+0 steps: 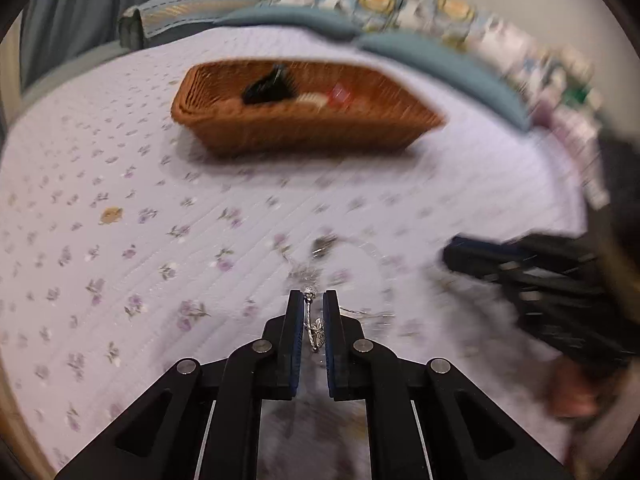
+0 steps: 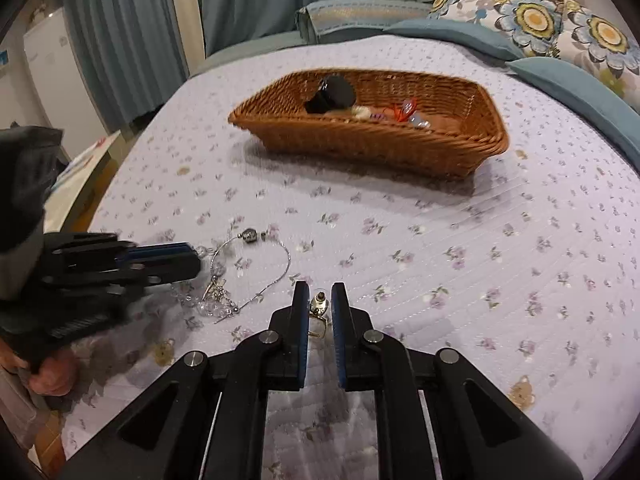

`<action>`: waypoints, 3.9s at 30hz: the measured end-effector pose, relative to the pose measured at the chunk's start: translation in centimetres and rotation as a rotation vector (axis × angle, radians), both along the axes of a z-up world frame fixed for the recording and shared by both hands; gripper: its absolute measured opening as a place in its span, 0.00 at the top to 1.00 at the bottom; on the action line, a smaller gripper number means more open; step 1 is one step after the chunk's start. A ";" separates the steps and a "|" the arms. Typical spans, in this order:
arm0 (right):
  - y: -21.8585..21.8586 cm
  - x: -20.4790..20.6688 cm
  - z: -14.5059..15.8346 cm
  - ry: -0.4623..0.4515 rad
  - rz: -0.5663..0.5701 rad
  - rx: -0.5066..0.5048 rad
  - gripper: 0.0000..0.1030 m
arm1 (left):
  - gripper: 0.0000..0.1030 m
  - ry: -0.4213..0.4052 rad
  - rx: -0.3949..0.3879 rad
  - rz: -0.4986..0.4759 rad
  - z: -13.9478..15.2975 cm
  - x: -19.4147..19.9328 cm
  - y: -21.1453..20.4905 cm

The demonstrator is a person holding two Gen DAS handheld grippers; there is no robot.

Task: Organize jewelry

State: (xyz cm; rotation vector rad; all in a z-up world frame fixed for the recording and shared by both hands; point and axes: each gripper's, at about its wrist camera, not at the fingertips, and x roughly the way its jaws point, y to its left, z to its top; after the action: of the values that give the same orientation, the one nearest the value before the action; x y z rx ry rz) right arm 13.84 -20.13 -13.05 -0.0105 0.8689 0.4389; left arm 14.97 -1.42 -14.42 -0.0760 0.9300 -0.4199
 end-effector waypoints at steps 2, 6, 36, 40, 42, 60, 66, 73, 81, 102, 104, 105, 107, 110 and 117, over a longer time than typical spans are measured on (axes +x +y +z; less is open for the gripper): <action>-0.4 -0.4 0.6 -0.009 -0.013 0.015 0.87 | 0.91 -0.022 -0.071 -0.011 1.6 -0.8 1.1; -0.6 -1.0 1.9 -0.027 -0.035 0.028 0.87 | 1.00 -0.073 -0.206 -0.048 5.2 -2.2 2.8; -1.4 -2.2 3.0 -0.009 -0.035 0.077 0.87 | 0.91 0.049 0.045 -0.066 -1.7 -2.1 0.3; -1.3 -2.3 3.9 -0.027 -0.023 0.080 0.87 | 0.91 0.009 -0.042 -0.049 0.1 -2.2 1.0; -1.6 -2.1 4.8 -0.035 -0.019 0.110 0.87 | 0.91 -0.027 -0.065 -0.051 1.8 -2.0 1.2; -5.1 9.6 11.6 -0.104 -0.061 0.228 0.87 | 0.91 -0.176 -0.190 -0.018 11.0 10.1 1.9; -5.9 16.7 8.0 -0.001 -0.148 0.224 0.87 | 0.91 -0.124 -0.229 0.004 9.6 15.9 1.8; -6.1 23.1 2.8 0.119 -0.224 0.215 0.87 | 0.91 -0.087 -0.187 0.035 6.8 20.4 0.7; -5.7 24.8 1.2 0.140 -0.243 0.145 0.76 | 0.87 -0.090 -0.122 0.061 4.8 20.8 -0.2; -2.4 4.9 13.7 -0.228 -0.280 0.013 0.65 | 0.42 -0.368 -0.060 0.185 16.1 2.9 -0.3; -2.5 2.8 15.3 -0.259 -0.296 0.023 0.61 | 0.42 -0.390 -0.050 0.209 17.2 0.8 -0.3; -2.5 1.7 16.0 -0.278 -0.302 0.034 0.59 | 0.42 -0.401 -0.055 0.214 17.6 -0.1 -0.3; -2.5 -0.4 17.2 -0.316 -0.313 0.046 0.54 | 0.41 -0.429 -0.070 0.225 18.6 -2.4 -0.3; -1.9 -3.3 18.7 -0.383 -0.333 0.019 0.54 | 0.35 -0.484 -0.071 0.230 19.9 -5.7 -0.4; -0.9 -6.3 18.0 -0.375 -0.367 0.006 0.54 | 0.28 -0.563 0.002 0.263 20.4 -10.5 -1.5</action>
State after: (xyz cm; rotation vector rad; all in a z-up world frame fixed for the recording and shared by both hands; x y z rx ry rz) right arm 7.51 -21.08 4.92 0.0693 0.4839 0.0879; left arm 4.44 -2.89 5.99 -0.0716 0.3583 -0.1776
